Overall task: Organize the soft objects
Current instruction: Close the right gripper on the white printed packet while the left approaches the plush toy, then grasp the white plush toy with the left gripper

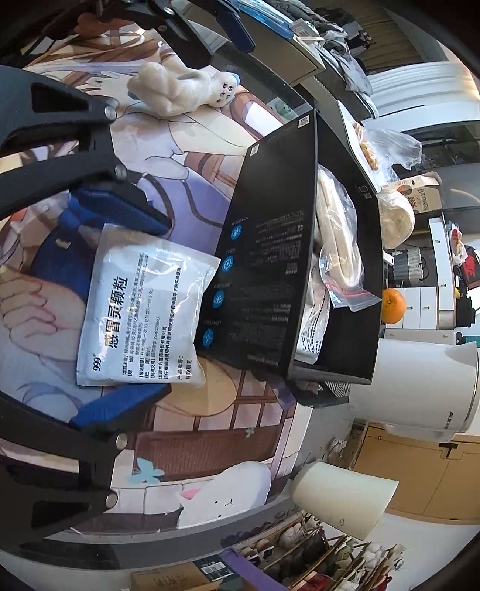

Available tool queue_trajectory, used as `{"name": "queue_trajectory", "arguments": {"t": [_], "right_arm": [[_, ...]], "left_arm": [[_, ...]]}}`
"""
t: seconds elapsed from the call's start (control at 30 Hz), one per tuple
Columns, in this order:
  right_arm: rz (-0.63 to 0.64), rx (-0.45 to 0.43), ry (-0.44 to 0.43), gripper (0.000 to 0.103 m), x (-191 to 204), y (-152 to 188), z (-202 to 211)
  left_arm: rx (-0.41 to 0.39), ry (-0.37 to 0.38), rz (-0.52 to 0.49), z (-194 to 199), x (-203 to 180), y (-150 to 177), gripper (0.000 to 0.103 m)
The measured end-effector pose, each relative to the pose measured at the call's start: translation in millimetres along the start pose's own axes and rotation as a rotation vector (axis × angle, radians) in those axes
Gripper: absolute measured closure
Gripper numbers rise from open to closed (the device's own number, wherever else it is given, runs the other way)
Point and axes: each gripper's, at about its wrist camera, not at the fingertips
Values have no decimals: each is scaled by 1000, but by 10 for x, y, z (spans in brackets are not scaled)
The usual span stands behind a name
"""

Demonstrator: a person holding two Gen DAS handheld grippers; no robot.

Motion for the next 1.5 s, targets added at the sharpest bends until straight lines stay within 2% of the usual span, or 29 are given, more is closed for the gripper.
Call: {"name": "queue_trajectory", "arguments": {"t": [0.13,0.5,0.67,1.0,1.2,1.27,1.3,1.33,1.43,1.5], "right_arm": [[4,-12,-5,37,-58,28,36],[14,-42,-40,48,-159,110,154],[19,-46,-45,48,-167,128,191],[35,-47,-55,48,-144,143,223],[41,-45,-52,48,-146,148,217],[45,-47,-48,48,-147,151,223],[45,-47,-50,48,-151,151,226],[47,-48,-50,48,-152,149,225],[50,-45,-48,48,-160,154,223],[50,-47,-45,48,-166,153,226]], "left_arm": [[2,5,-11,-8,-34,-16,0],[7,31,-34,-17,-99,-13,0],[22,70,-45,-24,-145,8,0],[71,186,-3,-131,-209,9,0],[93,197,-36,-229,-367,-66,0],[106,189,-37,-269,-394,-90,6],[113,186,-40,-290,-406,-98,10],[116,186,-41,-301,-409,-101,20],[151,189,-39,-383,-421,-96,32],[163,194,-36,-409,-411,-101,33]]}}
Point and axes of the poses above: each gripper's, at about its wrist camera, not at the fingertips, and z roughly against the way its jaws point, x to its left, y to its underside, and after that the axes turned 12 degrees about -z, right-handed
